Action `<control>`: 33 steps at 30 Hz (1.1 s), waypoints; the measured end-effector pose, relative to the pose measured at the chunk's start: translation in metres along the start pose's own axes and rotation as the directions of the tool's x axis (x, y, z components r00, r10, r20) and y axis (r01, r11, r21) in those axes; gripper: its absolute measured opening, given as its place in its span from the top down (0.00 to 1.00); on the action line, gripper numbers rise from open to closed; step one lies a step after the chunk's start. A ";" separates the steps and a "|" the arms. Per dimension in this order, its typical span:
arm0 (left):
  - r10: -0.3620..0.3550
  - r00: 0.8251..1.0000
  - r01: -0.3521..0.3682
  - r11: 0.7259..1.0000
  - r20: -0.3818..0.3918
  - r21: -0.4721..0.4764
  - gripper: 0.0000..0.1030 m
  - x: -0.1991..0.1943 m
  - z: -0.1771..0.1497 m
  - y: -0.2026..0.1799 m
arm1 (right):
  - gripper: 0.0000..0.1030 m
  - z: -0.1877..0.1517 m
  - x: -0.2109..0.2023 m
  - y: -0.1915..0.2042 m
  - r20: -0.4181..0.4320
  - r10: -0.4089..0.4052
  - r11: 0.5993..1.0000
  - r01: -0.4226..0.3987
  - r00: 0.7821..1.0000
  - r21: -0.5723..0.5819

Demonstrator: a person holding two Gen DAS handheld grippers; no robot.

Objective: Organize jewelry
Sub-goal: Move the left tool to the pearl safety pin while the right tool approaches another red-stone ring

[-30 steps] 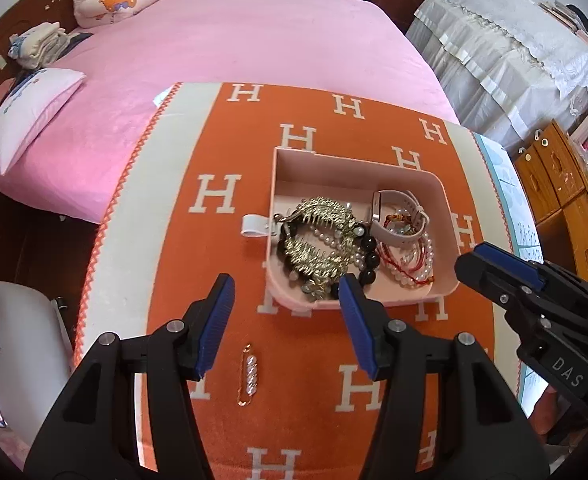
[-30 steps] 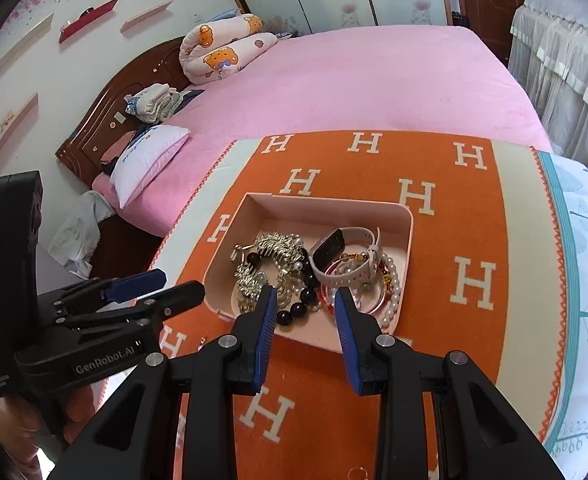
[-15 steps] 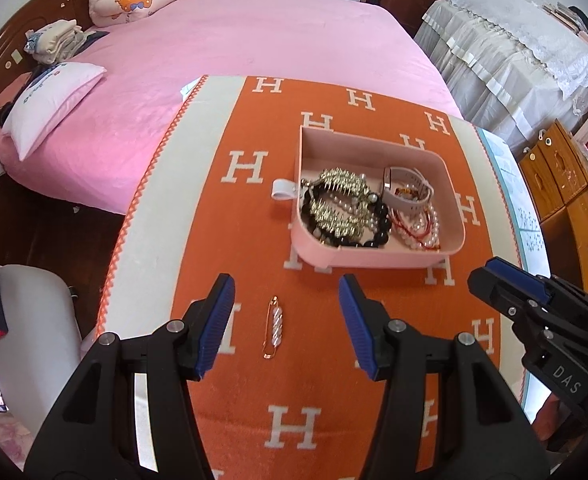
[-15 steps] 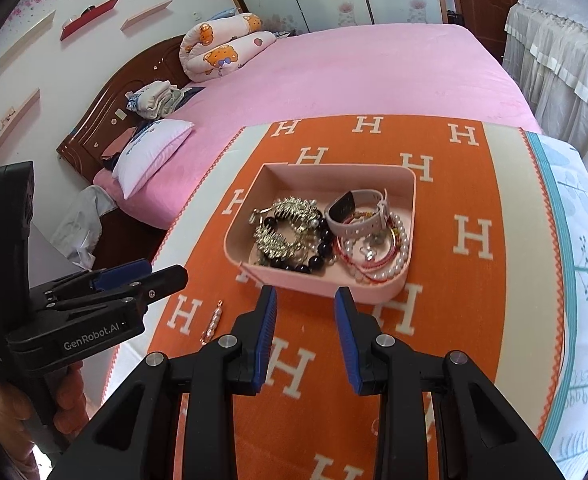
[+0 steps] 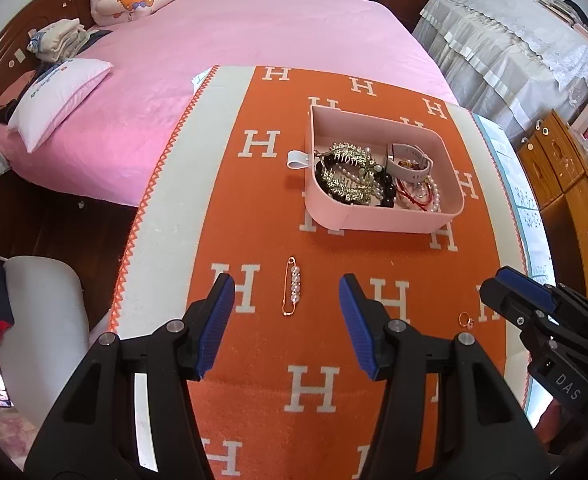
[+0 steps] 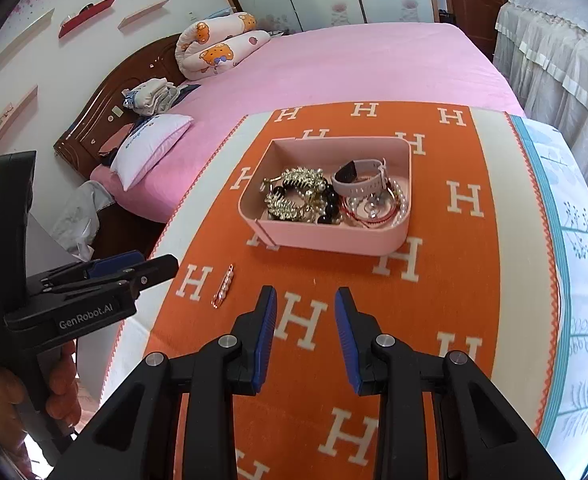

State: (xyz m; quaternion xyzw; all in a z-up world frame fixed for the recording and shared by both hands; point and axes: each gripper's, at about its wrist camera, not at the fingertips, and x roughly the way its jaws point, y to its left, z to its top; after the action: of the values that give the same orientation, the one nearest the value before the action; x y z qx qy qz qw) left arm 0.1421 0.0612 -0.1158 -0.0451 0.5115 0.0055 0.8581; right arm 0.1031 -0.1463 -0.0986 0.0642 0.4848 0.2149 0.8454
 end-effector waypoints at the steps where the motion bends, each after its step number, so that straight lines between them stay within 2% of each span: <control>1: -0.001 1.000 0.001 1.000 0.002 0.001 0.50 -0.002 -0.002 0.001 | 0.71 -0.002 -0.001 0.000 -0.001 -0.001 1.000 0.001 1.000 0.003; 10: 0.009 1.000 -0.009 1.000 0.004 -0.012 0.50 -0.015 -0.014 0.024 | 0.71 -0.018 -0.015 0.005 0.018 -0.009 1.000 0.009 1.000 0.010; 19: 0.021 0.998 -0.023 0.999 -0.052 -0.038 0.50 -0.002 -0.032 0.044 | 0.71 -0.037 -0.017 -0.002 0.013 -0.021 0.999 0.021 1.000 0.036; 33: 0.017 0.991 -0.012 0.999 -0.136 0.041 0.50 0.050 -0.030 0.007 | 0.71 -0.066 0.002 -0.055 -0.025 -0.108 0.992 0.110 0.994 0.067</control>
State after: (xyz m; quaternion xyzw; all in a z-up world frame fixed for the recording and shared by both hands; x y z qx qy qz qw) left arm 0.1390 0.0635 -0.1747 -0.0243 0.5691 -0.0017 0.8219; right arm 0.0642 -0.2014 -0.1523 0.0643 0.5036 0.1523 0.8480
